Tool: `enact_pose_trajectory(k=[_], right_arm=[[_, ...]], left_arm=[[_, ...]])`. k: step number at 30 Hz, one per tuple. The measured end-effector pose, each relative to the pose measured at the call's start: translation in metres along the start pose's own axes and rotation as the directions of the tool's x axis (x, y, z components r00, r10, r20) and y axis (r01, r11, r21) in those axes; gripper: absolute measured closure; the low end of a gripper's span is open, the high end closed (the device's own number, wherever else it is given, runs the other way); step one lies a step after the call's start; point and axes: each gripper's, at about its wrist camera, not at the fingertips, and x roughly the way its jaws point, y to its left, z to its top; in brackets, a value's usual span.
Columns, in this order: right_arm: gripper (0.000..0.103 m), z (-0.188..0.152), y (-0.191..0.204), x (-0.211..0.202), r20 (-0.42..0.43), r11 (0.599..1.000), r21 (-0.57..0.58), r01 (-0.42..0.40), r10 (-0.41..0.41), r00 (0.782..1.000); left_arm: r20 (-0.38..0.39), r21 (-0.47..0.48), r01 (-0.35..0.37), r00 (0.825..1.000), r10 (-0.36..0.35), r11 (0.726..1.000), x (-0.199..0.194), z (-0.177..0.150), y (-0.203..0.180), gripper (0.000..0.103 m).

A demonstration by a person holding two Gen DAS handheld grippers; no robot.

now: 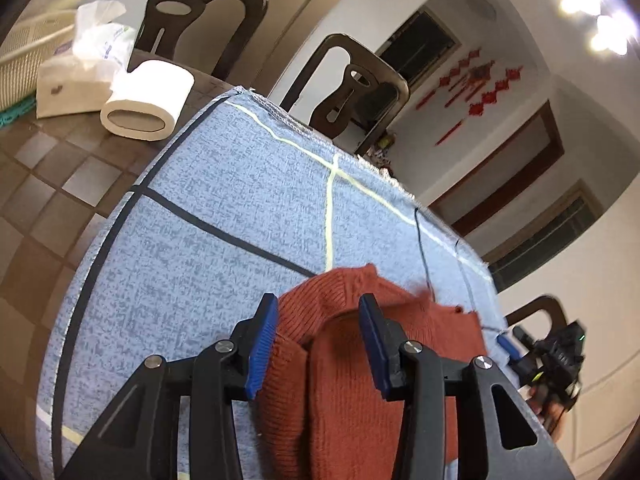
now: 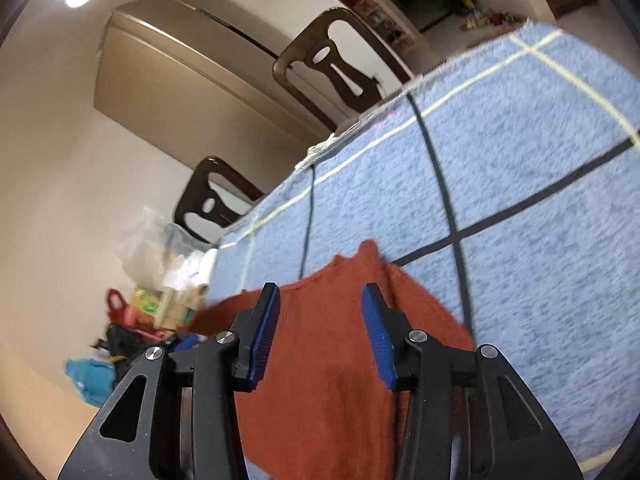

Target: Fold small clothes

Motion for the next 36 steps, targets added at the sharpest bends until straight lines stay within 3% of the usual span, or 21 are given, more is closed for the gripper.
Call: enact_pose_trajectory(k=[4, 8, 10, 12, 13, 14, 19, 23, 25, 31, 33, 36], right_arm=[[0.059, -0.005, 0.011, 0.012, -0.047, 0.988, -0.114, 0.105, -0.111, 0.993], [0.059, -0.009, 0.015, 0.034, -0.101, 0.947, -0.225, 0.228, -0.255, 0.962], [0.071, -0.011, 0.019, 0.041, -0.101, 0.929, -0.272, 0.250, -0.286, 0.953], [0.086, -0.009, 0.021, 0.045, -0.099, 0.914, -0.300, 0.272, -0.313, 0.944], [0.092, -0.009, 0.022, 0.045, -0.098, 0.914, -0.303, 0.270, -0.311, 0.945], [0.096, -0.009, 0.023, 0.044, -0.094, 0.914, -0.308, 0.264, -0.305, 0.948], [0.096, -0.003, 0.032, 0.033, -0.019, 0.908, -0.327, 0.262, -0.284, 0.959], [0.095, -0.003, 0.019, 0.047, -0.050, 0.903, -0.307, 0.300, -0.330, 0.943], [0.095, -0.005, 0.016, 0.047, -0.047, 0.906, -0.300, 0.298, -0.326, 0.944], [0.084, -0.019, 0.038, 0.012, 0.030, 0.878, -0.347, 0.328, -0.339, 0.940], [0.071, -0.033, 0.052, -0.001, 0.050, 0.872, -0.377, 0.311, -0.316, 0.947], [0.066, -0.062, 0.073, -0.005, 0.027, 0.862, -0.429, 0.270, -0.287, 0.958]], left_arm=[[-0.022, 0.066, -0.047, 0.999, 0.049, 0.997, 0.012, -0.001, -0.009, 0.055], [-0.043, 0.146, -0.103, 0.993, 0.110, 0.984, 0.027, -0.003, -0.021, 0.056], [-0.053, 0.187, -0.130, 0.988, 0.142, 0.974, 0.034, -0.003, -0.027, 0.056], [-0.074, 0.216, -0.146, 0.983, 0.165, 0.965, 0.042, -0.004, -0.029, 0.065], [-0.074, 0.232, -0.156, 0.981, 0.178, 0.960, 0.046, -0.006, -0.032, 0.083], [-0.073, 0.250, -0.157, 0.981, 0.180, 0.955, 0.046, -0.006, -0.034, 0.093], [0.016, 0.279, -0.150, 0.988, 0.152, 0.949, 0.030, -0.007, -0.039, 0.095], [-0.008, 0.275, -0.192, 0.979, 0.202, 0.942, 0.043, -0.010, -0.029, 0.095], [-0.001, 0.274, -0.187, 0.981, 0.195, 0.943, 0.042, -0.012, -0.028, 0.094], [0.028, 0.277, -0.202, 0.979, 0.203, 0.939, 0.011, -0.020, -0.035, 0.091], [0.045, 0.292, -0.188, 0.982, 0.183, 0.938, -0.007, -0.030, -0.044, 0.090], [0.046, 0.341, -0.124, 0.992, 0.116, 0.932, -0.028, -0.056, -0.069, 0.080]])
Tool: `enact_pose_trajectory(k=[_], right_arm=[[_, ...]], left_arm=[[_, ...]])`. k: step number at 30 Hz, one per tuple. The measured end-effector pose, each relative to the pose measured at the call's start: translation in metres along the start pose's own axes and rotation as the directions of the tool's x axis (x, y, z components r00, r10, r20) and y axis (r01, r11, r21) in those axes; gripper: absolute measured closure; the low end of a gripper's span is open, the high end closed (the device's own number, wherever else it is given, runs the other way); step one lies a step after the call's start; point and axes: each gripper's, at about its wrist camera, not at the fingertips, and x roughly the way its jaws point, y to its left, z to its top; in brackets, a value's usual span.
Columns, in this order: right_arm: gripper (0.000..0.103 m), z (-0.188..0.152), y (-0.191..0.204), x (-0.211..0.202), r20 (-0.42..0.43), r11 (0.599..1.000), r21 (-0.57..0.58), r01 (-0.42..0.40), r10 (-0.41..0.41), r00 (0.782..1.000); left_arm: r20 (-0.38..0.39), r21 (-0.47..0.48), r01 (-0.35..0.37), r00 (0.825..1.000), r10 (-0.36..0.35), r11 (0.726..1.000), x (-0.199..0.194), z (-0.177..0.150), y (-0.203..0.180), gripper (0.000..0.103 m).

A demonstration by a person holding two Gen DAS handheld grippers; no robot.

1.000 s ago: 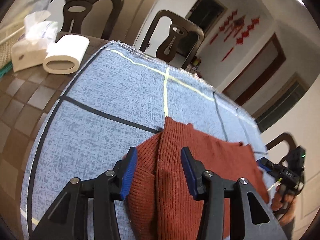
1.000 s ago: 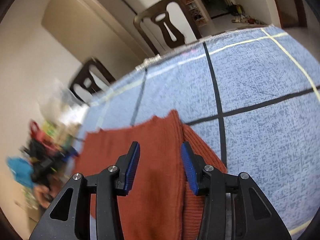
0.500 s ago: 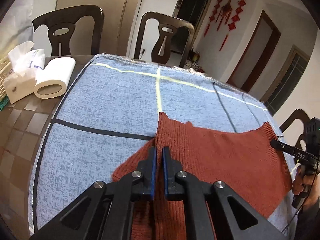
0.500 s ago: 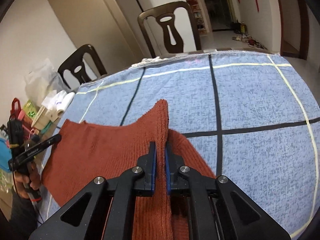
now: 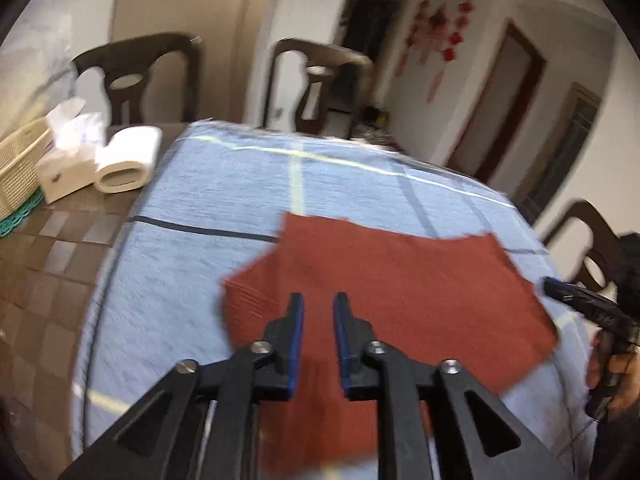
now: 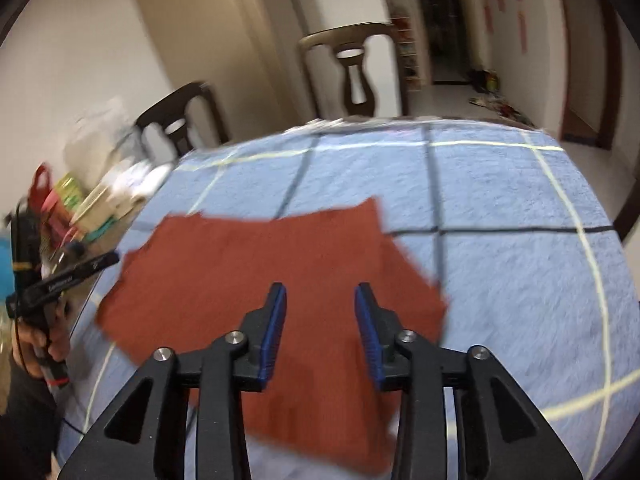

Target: Fold small clothes

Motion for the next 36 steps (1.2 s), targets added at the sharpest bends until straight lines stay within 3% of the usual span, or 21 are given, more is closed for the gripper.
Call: enact_pose_trajectory(k=[5, 9, 11, 15, 18, 20, 22, 25, 28, 31, 32, 34, 36], right_arm=[[0.066, -0.030, 0.057, 0.011, -0.059, 0.990, -0.136, -0.042, 0.034, 0.998], [0.066, -0.048, 0.074, 0.037, -0.099, 0.975, -0.222, 0.014, -0.036, 0.994], [0.066, -0.050, 0.076, 0.035, -0.088, 0.969, -0.247, 0.026, -0.049, 0.995], [0.066, -0.047, 0.066, 0.016, -0.050, 0.973, -0.225, 0.059, -0.072, 0.996], [0.066, -0.049, 0.048, 0.005, -0.028, 0.979, -0.181, 0.095, -0.102, 0.994], [0.066, -0.054, 0.028, 0.010, -0.051, 0.980, -0.139, 0.140, -0.148, 0.988], [0.066, -0.056, 0.018, 0.010, -0.045, 0.988, -0.110, 0.110, -0.115, 0.992], [0.067, -0.052, 0.020, 0.000, -0.026, 0.986, -0.115, 0.123, -0.126, 0.992], [0.067, -0.042, 0.016, -0.003, -0.004, 0.986, -0.098, 0.136, -0.137, 0.991], [0.067, -0.034, 0.005, 0.000, 0.007, 0.988, -0.067, 0.141, -0.141, 0.990], [0.067, -0.033, 0.001, 0.003, 0.002, 0.988, -0.060, 0.141, -0.141, 0.990], [0.078, -0.034, -0.012, 0.015, -0.036, 0.988, -0.031, 0.154, -0.155, 0.987], [0.080, -0.035, -0.016, 0.013, -0.025, 0.989, -0.017, 0.144, -0.145, 0.989]], left_arm=[[-0.053, 0.126, 0.100, 0.994, -0.094, 0.987, 0.003, -0.030, -0.058, 0.078], [-0.118, 0.182, 0.074, 0.992, -0.053, 0.981, 0.030, -0.049, -0.077, 0.078], [-0.097, 0.214, 0.047, 0.995, -0.026, 0.976, 0.029, -0.051, -0.083, 0.077], [-0.091, 0.188, 0.043, 0.996, -0.026, 0.981, 0.016, -0.047, -0.076, 0.077], [-0.054, 0.169, -0.015, 0.998, 0.024, 0.985, 0.008, -0.047, -0.060, 0.077], [-0.080, 0.131, -0.037, 0.996, 0.048, 0.991, 0.013, -0.050, -0.044, 0.077], [-0.084, 0.112, -0.012, 0.996, 0.021, 0.994, 0.013, -0.053, -0.037, 0.077], [-0.069, 0.108, -0.006, 0.998, 0.014, 0.994, 0.001, -0.049, -0.036, 0.077], [-0.028, 0.090, -0.048, 0.998, 0.050, 0.995, -0.005, -0.040, -0.025, 0.077], [-0.034, 0.036, -0.083, 0.996, 0.085, 0.996, 0.002, -0.035, -0.002, 0.077], [-0.047, 0.017, -0.089, 0.995, 0.090, 0.996, 0.008, -0.037, 0.006, 0.077], [-0.030, -0.004, -0.062, 0.998, 0.062, 0.998, 0.010, -0.040, 0.009, 0.077], [-0.037, -0.006, -0.062, 0.997, 0.062, 0.998, 0.006, -0.040, 0.007, 0.077]])
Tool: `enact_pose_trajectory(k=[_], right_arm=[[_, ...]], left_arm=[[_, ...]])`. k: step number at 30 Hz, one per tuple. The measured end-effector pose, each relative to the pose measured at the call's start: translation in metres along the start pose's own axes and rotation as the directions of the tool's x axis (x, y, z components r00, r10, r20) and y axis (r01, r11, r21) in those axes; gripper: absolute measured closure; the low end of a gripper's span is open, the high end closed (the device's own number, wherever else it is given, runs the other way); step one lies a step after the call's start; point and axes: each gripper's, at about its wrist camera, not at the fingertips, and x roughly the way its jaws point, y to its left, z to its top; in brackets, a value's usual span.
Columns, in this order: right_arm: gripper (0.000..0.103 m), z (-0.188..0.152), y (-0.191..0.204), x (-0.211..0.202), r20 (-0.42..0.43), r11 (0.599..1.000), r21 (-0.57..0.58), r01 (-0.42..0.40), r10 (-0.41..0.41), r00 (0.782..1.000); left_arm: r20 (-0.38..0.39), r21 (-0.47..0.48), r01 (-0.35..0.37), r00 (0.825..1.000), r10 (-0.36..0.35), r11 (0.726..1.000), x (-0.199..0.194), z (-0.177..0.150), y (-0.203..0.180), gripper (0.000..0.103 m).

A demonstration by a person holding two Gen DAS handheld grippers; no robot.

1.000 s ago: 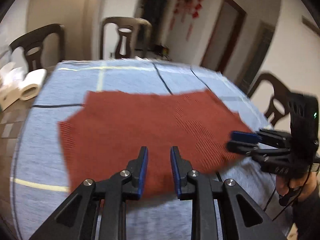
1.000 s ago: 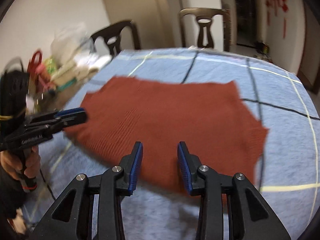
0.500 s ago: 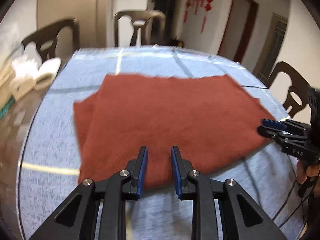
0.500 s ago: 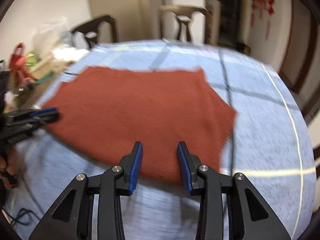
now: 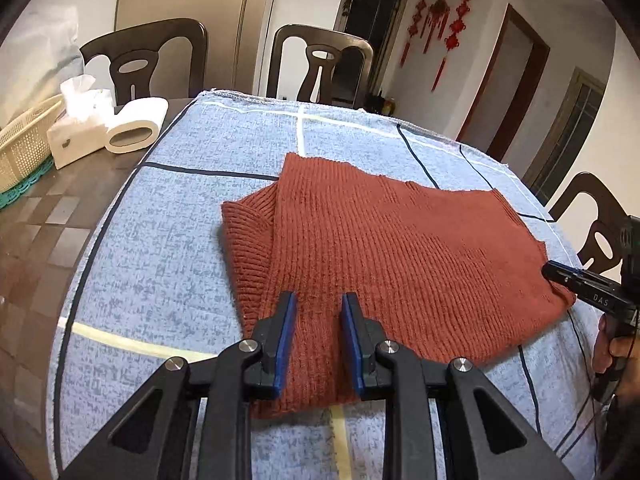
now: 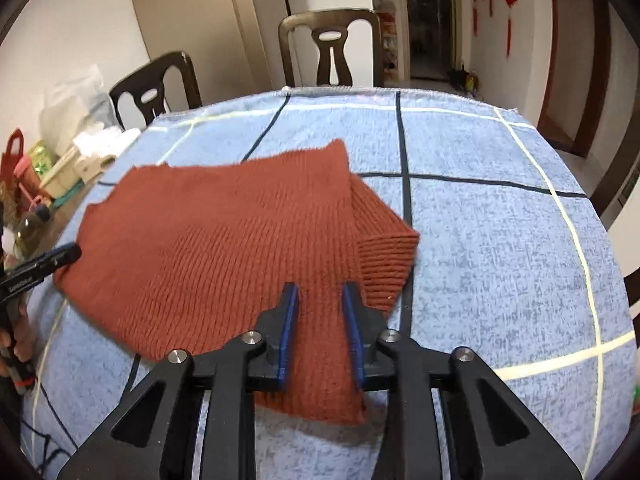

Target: Fold small clothes

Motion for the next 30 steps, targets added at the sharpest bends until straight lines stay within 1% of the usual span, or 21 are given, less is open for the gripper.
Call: enact_pose_trajectory(k=[3, 5, 7, 9, 10, 11, 12, 13, 15, 21, 24, 26, 28, 29, 30], right_arm=[[0.080, 0.005, 0.002, -0.008, 0.021, 1.000, 0.000, 0.001, -0.001, 1.000], [0.080, 0.013, 0.006, -0.011, 0.038, 1.000, -0.016, -0.003, 0.004, 0.999], [0.080, 0.022, 0.012, -0.006, 0.041, 1.000, -0.024, -0.006, 0.007, 0.999], [0.080, 0.027, 0.013, 0.003, 0.031, 1.000, -0.024, -0.011, 0.011, 0.999], [0.080, 0.028, 0.011, 0.011, 0.015, 1.000, -0.018, 0.002, -0.002, 1.000], [0.080, 0.027, 0.007, 0.018, -0.007, 1.000, -0.009, 0.023, -0.023, 1.000], [0.081, 0.025, 0.003, 0.024, -0.020, 1.000, -0.003, 0.027, -0.027, 0.999], [0.081, 0.023, 0.002, 0.024, 0.004, 1.000, -0.005, 0.016, -0.016, 1.000], [0.081, 0.021, 0.002, 0.023, 0.013, 1.000, -0.007, 0.016, -0.016, 1.000], [0.080, 0.022, 0.003, 0.023, 0.009, 1.000, -0.021, 0.021, -0.021, 1.000], [0.080, 0.023, 0.005, 0.018, 0.009, 1.000, -0.017, 0.024, -0.024, 1.000], [0.080, 0.021, 0.008, 0.009, 0.019, 1.000, -0.017, 0.017, -0.017, 1.000], [0.075, 0.018, 0.014, -0.001, 0.028, 0.999, -0.036, -0.001, 0.002, 1.000], [0.066, 0.016, 0.016, -0.005, 0.031, 0.999, -0.045, -0.008, 0.009, 0.999], [0.059, 0.014, 0.018, -0.010, 0.037, 0.998, -0.054, -0.017, 0.019, 0.999]], left_arm=[[0.001, 0.006, -0.003, 1.000, 0.003, 1.000, -0.002, 0.007, -0.006, 0.077], [0.013, 0.019, -0.024, 1.000, 0.024, 1.000, 0.001, 0.016, -0.009, 0.077], [0.010, 0.018, -0.037, 0.999, 0.037, 0.999, 0.008, 0.020, -0.009, 0.077], [-0.009, 0.014, -0.050, 0.999, 0.050, 0.999, 0.019, 0.022, -0.008, 0.077], [-0.014, 0.017, -0.058, 0.998, 0.059, 0.998, 0.023, 0.020, -0.008, 0.077], [-0.001, 0.028, -0.065, 0.998, 0.065, 0.997, 0.023, 0.018, -0.009, 0.077], [0.005, 0.034, -0.070, 0.998, 0.069, 0.997, 0.022, 0.017, -0.009, 0.077], [0.008, 0.037, -0.074, 0.997, 0.073, 0.997, 0.021, 0.015, -0.010, 0.077], [0.009, 0.036, -0.075, 0.997, 0.074, 0.997, 0.021, 0.015, -0.010, 0.077], [0.009, 0.051, -0.094, 0.996, 0.093, 0.994, 0.021, 0.017, -0.013, 0.075], [0.002, 0.059, -0.105, 0.994, 0.105, 0.993, 0.019, 0.017, -0.016, 0.072], [-0.002, 0.063, -0.104, 0.995, 0.105, 0.993, 0.014, 0.015, -0.018, 0.067], [-0.004, 0.067, -0.103, 0.995, 0.104, 0.992, 0.008, 0.013, -0.021, 0.065], [-0.002, 0.072, -0.103, 0.995, 0.104, 0.992, 0.005, 0.012, -0.021, 0.065], [0.000, 0.074, -0.104, 0.995, 0.104, 0.992, 0.002, 0.010, -0.022, 0.065]])
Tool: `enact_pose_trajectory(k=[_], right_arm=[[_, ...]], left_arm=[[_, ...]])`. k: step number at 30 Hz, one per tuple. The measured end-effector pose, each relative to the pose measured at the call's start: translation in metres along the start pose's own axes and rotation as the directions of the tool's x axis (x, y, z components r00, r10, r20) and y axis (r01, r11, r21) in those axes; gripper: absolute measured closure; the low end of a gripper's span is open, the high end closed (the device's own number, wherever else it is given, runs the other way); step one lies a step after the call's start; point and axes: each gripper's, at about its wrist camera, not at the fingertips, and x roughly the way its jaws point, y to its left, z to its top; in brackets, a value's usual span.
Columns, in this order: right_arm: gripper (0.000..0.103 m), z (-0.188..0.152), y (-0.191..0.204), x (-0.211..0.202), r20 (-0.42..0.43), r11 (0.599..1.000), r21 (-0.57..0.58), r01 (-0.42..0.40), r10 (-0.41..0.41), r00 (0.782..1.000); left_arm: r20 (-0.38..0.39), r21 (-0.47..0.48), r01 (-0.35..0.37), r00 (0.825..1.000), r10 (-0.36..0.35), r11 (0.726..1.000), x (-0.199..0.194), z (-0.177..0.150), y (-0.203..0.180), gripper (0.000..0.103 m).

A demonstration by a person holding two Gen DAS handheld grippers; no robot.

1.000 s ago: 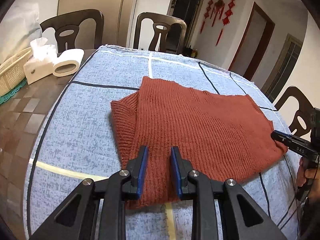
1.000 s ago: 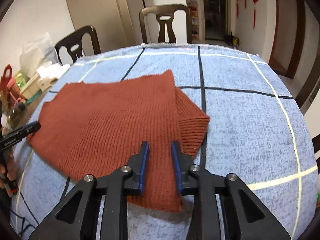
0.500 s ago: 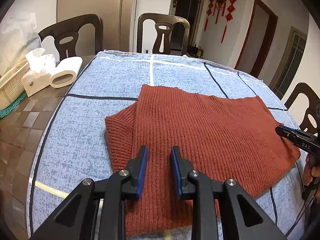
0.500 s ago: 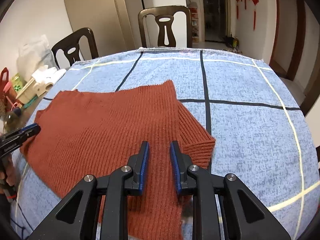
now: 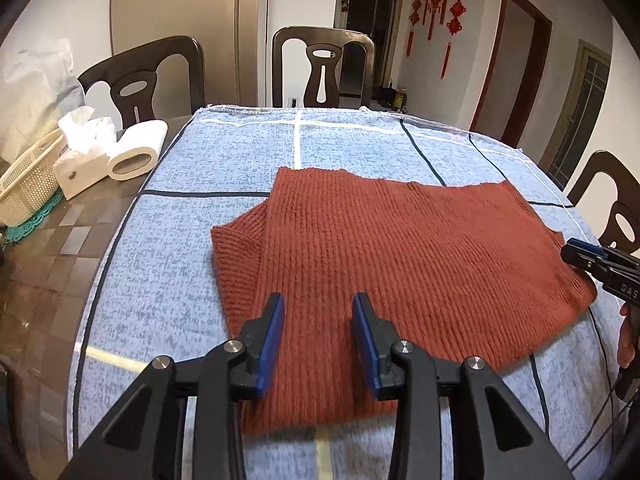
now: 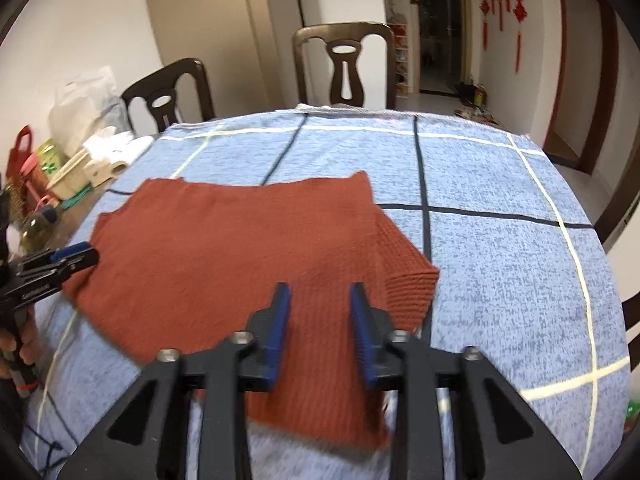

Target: Fold small clothes

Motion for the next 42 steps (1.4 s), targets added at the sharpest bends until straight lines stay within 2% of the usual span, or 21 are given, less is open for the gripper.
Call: enact_pose_trajectory(k=[10, 20, 23, 28, 33, 42], right_arm=[[0.058, -0.025, 0.000, -0.021, -0.005, 0.999, 0.018, -0.027, 0.027, 1.000], [0.058, -0.042, 0.007, -0.027, -0.020, 0.997, 0.017, -0.073, 0.074, 0.997], [0.058, -0.042, 0.017, -0.024, -0.025, 0.995, 0.006, -0.097, 0.097, 0.995], [0.058, -0.037, 0.046, -0.017, -0.030, 0.988, -0.043, -0.146, 0.145, 0.989], [0.058, -0.042, 0.057, -0.001, -0.070, 0.990, -0.080, -0.119, 0.113, 0.991], [0.058, -0.039, 0.053, -0.012, -0.044, 0.992, -0.076, -0.097, 0.094, 0.995]], left_arm=[[0.012, -0.013, -0.009, 1.000, 0.010, 1.000, -0.025, -0.020, 0.008, 0.059], [0.014, -0.038, -0.014, 1.000, 0.014, 0.999, -0.032, -0.031, 0.005, 0.059], [0.033, -0.031, 0.029, 0.999, -0.028, 0.999, -0.038, -0.028, -0.006, 0.059], [0.037, 0.037, 0.073, 0.997, -0.074, 0.997, -0.033, -0.026, -0.035, 0.059], [-0.041, 0.057, 0.063, 0.997, -0.061, 0.996, -0.006, -0.034, -0.046, 0.059], [-0.019, 0.071, 0.064, 0.998, -0.063, 0.995, -0.019, -0.034, -0.056, 0.059]])
